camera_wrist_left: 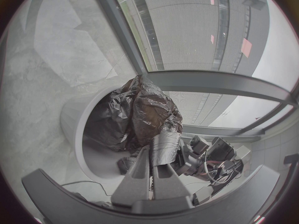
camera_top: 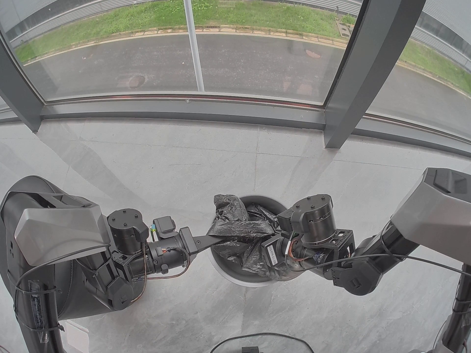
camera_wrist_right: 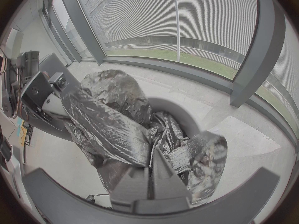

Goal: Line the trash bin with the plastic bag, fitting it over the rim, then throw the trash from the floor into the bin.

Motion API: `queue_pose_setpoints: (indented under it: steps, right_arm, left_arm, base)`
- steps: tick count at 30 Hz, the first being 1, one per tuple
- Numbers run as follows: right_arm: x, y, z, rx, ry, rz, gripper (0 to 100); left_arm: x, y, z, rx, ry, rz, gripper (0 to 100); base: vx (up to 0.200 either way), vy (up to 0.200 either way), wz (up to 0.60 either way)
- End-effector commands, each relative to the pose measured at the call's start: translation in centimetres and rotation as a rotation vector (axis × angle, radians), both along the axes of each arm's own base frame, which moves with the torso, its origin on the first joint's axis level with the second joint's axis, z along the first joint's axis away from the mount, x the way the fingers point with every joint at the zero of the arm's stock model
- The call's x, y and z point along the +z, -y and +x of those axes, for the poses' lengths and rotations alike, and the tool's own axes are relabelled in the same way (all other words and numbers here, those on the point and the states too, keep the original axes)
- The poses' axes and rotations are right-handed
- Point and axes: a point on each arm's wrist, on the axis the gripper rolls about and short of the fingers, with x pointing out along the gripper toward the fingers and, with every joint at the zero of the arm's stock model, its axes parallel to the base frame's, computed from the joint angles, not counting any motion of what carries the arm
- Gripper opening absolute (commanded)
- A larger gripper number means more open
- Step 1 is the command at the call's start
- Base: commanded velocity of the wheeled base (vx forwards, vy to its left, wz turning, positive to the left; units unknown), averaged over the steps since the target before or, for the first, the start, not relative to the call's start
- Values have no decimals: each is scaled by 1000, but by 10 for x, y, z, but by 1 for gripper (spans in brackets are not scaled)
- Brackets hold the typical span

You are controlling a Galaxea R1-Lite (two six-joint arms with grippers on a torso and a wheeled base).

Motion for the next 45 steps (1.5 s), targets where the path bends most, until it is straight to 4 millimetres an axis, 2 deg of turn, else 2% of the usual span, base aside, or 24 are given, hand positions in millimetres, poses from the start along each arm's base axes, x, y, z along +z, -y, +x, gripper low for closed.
queue_pose_setpoints:
  steps: [1, 14, 22, 26, 27, 38, 45]
  right_arm:
    - [16, 9, -2, -23, 31, 20, 0]
    - [14, 6, -7, -10, 18, 17, 0]
    - [5, 10, -13, 4, -15, 4, 0]
    - [1, 3, -18, 29, -2, 4, 0]
    - [0, 1, -18, 33, -4, 2, 100]
    - [-7, -4, -19, 41, -17, -2, 100]
    - [-19, -11, -11, 39, -9, 1, 100]
  left_arm:
    - [-2, -4, -3, -1, 46, 40, 0]
    - [-1, -1, -5, 36, 74, 65, 0]
    - [-2, -1, -4, 36, 71, 64, 0]
    - [-1, -1, -5, 36, 72, 64, 0]
    - [-1, -1, -5, 35, 72, 64, 0]
    - [0, -1, -5, 35, 75, 63, 0]
    - [0, -1, -5, 35, 75, 63, 0]
  base:
    - [0, 0, 0]
    - [0, 0, 0]
    - [0, 0, 0]
    - [0, 0, 0]
    - [0, 0, 0]
    - [0, 0, 0]
    - [0, 0, 0]
